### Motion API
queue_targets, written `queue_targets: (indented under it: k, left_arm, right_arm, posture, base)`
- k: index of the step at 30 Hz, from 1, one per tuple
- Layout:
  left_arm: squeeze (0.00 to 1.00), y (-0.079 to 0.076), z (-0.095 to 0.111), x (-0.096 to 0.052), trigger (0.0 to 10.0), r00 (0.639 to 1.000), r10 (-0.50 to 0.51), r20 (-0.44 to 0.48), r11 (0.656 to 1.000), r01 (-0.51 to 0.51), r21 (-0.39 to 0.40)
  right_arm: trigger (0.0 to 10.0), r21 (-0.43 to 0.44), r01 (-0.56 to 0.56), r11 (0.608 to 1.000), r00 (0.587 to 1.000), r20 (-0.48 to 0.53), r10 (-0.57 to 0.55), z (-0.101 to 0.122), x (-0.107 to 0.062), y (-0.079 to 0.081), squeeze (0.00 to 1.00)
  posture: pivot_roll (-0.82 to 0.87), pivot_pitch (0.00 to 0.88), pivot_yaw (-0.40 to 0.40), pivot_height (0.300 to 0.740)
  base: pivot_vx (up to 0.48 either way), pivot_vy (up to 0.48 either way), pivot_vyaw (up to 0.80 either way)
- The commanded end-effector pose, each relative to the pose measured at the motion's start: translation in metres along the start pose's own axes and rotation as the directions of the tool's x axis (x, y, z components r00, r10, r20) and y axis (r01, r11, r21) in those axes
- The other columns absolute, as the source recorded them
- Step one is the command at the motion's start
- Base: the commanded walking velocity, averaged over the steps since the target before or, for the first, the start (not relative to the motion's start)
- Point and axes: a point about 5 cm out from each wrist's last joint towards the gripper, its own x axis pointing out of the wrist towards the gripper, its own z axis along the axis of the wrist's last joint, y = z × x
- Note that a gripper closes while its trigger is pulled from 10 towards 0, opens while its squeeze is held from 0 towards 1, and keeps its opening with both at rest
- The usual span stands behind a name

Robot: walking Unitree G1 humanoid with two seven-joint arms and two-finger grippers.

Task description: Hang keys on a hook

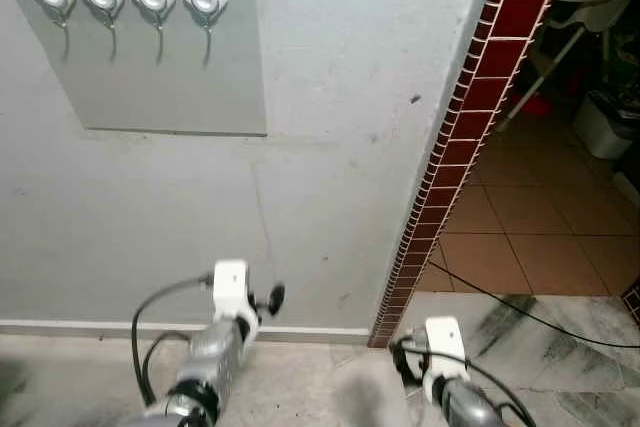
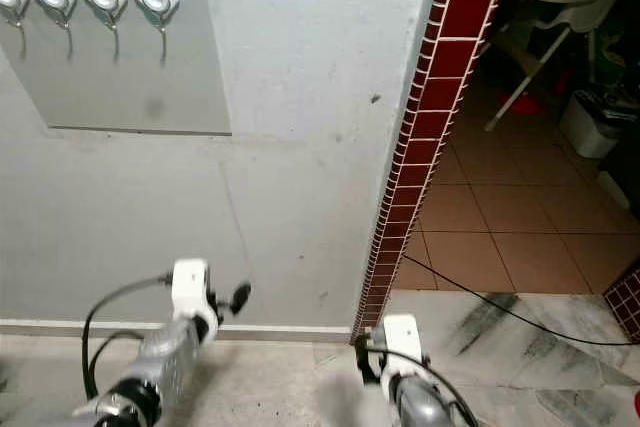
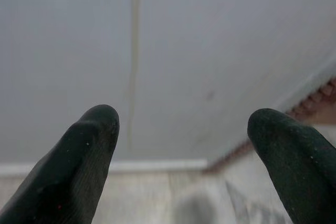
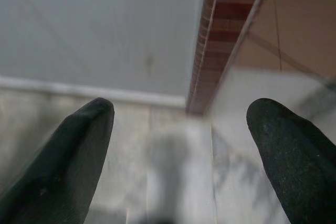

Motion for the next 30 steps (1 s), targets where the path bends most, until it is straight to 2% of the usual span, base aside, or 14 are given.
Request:
queue_targets:
  k: [1, 2, 5, 6, 9, 14, 16, 17, 18, 21, 22, 23, 26, 30]
  left_arm:
    - [0.0, 0.005, 0.01, 0.0, 10.0, 0.998, -0.017, 0.053, 1.0, 0.017, 0.008]
    - [0.0, 0.005, 0.01, 0.0, 10.0, 0.998, -0.017, 0.053, 1.0, 0.017, 0.008]
    - [0.0, 0.012, 0.018, 0.0, 10.0, 0.996, -0.005, 0.088, 1.0, 0.005, 0.01]
    - [0.0, 0.019, 0.023, -0.002, 10.0, 0.994, 0.011, 0.112, 1.0, -0.011, -0.003]
    - [0.0, 0.027, 0.031, -0.007, 10.0, 0.984, 0.015, 0.177, 1.0, -0.01, -0.03]
    - [0.0, 0.031, 0.042, -0.014, 10.0, 0.959, 0.079, 0.273, 0.996, -0.084, 0.006]
    - [0.0, 0.025, 0.058, -0.018, 10.0, 0.927, 0.089, 0.365, 0.996, -0.093, -0.007]
    - [0.0, 0.025, 0.058, -0.018, 10.0, 0.927, 0.089, 0.365, 0.996, -0.093, -0.007]
    - [0.0, 0.02, 0.068, -0.019, 10.0, 0.913, 0.085, 0.4, 0.996, -0.092, -0.004]
    - [0.0, 0.009, 0.082, -0.019, 10.0, 0.908, 0.04, 0.417, 0.999, -0.035, -0.02]
    - [0.0, -0.001, 0.096, -0.017, 10.0, 0.902, -0.031, 0.432, 0.999, 0.033, 0.003]
    - [0.0, -0.005, 0.101, -0.017, 10.0, 0.898, -0.055, 0.436, 0.998, 0.055, 0.013]
    - [0.0, -0.015, 0.121, -0.017, 10.0, 0.888, -0.168, 0.429, 0.984, 0.128, 0.12]
    - [0.0, -0.011, 0.129, -0.017, 10.0, 0.901, -0.14, 0.41, 0.989, 0.105, 0.108]
  right_arm:
    - [10.0, 0.019, -0.008, 1.0, 0.993, 0.118, 0.005, 0.021, 0.004, -0.002, 0.0]
    - [10.0, 0.019, -0.008, 1.0, 0.993, 0.118, 0.005, 0.021, 0.004, -0.002, 0.0]
    - [10.0, 0.022, -0.022, 1.0, 0.97, 0.242, 0.016, 0.042, 0.004, -0.003, 0.0]
    - [10.0, 0.021, -0.033, 0.999, 0.946, 0.323, 0.024, 0.054, 0.002, -0.004, 0.0]
    - [10.0, 0.011, -0.049, 0.999, 0.904, 0.425, 0.04, 0.069, -0.005, -0.005, 0.0]
    - [10.0, -0.027, -0.05, 0.998, 0.854, 0.517, 0.057, 0.086, -0.016, -0.003, 0.0]
    - [10.0, -0.032, -0.054, 0.998, 0.812, 0.581, 0.063, 0.104, -0.025, -0.001, 0.0]
    - [10.0, -0.032, -0.054, 0.998, 0.812, 0.581, 0.063, 0.104, -0.025, -0.001, 0.0]
    - [10.0, -0.041, -0.057, 0.998, 0.788, 0.611, 0.07, 0.114, -0.029, 0.001, 0.0]
    - [10.0, -0.04, -0.065, 0.997, 0.761, 0.644, 0.075, 0.128, -0.034, 0.004, 0.0]
    - [10.0, -0.045, -0.07, 0.997, 0.743, 0.664, 0.082, 0.139, -0.035, 0.005, 0.0]
    - [10.0, -0.047, -0.072, 0.996, 0.74, 0.667, 0.085, 0.142, -0.035, 0.006, 0.0]
    - [10.0, -0.047, -0.074, 0.996, 0.714, 0.695, 0.086, 0.161, -0.037, 0.004, 0.0]
    - [10.0, -0.051, -0.067, 0.996, 0.709, 0.701, 0.084, 0.172, -0.039, 0.002, 0.0]
  posture:
    - [-0.12, 0.0, 0.016, 0.74]
    - [-0.12, 0.0, 0.016, 0.74]
    - [-0.12, 0.0, 0.014, 0.74]
    - [-0.12, 0.0, 0.015, 0.74]
    - [-0.12, 0.0, 0.009, 0.74]
    - [-0.12, 0.0, 0.003, 0.74]
    - [-0.12, 0.0, -0.002, 0.74]
    - [-0.12, 0.0, -0.002, 0.74]
    - [-0.11, 0.0, -0.006, 0.74]
    - [-0.11, 0.0, -0.007, 0.74]
    - [-0.11, 0.0, -0.007, 0.74]
    - [-0.11, 0.0, -0.007, 0.74]
    - [-0.1, 0.0, -0.011, 0.74]
    - [-0.1, 0.0, -0.01, 0.74]
  base:
    - [0.0, 0.0, 0.0]
    - [0.0, 0.0, 0.0]
    - [0.0, 0.0, 0.0]
    - [0.0, 0.0, 0.0]
    - [0.0, 0.0, 0.0]
    - [0.0, 0.0, 0.0]
    - [0.0, 0.0, 0.0]
    - [0.0, 0.0, 0.0]
    - [0.0, 0.0, 0.0]
    - [0.0, 0.0, 0.0]
    - [0.0, 0.0, 0.0]
    - [0.0, 0.0, 0.0]
    - [0.0, 0.0, 0.0]
    - [0.0, 0.0, 0.0]
